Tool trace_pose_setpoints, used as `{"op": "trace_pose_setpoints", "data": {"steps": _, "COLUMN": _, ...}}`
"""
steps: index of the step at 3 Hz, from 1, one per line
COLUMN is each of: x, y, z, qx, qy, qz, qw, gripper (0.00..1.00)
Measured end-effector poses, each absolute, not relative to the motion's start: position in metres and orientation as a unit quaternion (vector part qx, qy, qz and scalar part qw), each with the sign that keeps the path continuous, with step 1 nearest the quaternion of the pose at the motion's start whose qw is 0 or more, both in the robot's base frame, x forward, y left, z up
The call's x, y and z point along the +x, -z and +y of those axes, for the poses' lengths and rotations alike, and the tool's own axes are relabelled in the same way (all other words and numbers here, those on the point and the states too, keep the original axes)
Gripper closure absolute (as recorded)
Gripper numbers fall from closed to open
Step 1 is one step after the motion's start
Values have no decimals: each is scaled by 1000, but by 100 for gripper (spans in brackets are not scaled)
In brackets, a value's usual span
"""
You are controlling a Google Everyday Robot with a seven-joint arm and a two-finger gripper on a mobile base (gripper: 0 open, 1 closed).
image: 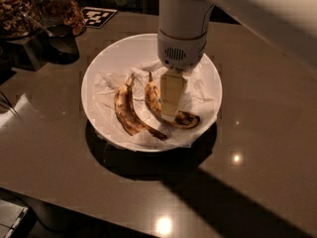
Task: Pick banana from white bowl
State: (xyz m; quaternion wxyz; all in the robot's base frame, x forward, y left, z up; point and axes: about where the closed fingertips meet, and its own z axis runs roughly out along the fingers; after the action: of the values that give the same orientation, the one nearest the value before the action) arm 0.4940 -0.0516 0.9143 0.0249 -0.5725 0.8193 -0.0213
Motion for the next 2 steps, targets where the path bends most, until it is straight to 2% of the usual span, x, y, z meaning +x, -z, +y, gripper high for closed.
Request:
{"op": "trace_pose_setpoints", "data": {"steps": 1, "x": 499, "y": -906, "z": -47, "qx": -576, "qy": 14, "qz": 817, "qw": 16, "gripper": 25}}
{"op": "trace_pose_setpoints", "data": {"steps": 2, "x": 501, "y": -897, "z": -45, "qx": -578, "qy": 8, "qz": 816, "qw": 7, "gripper": 31}}
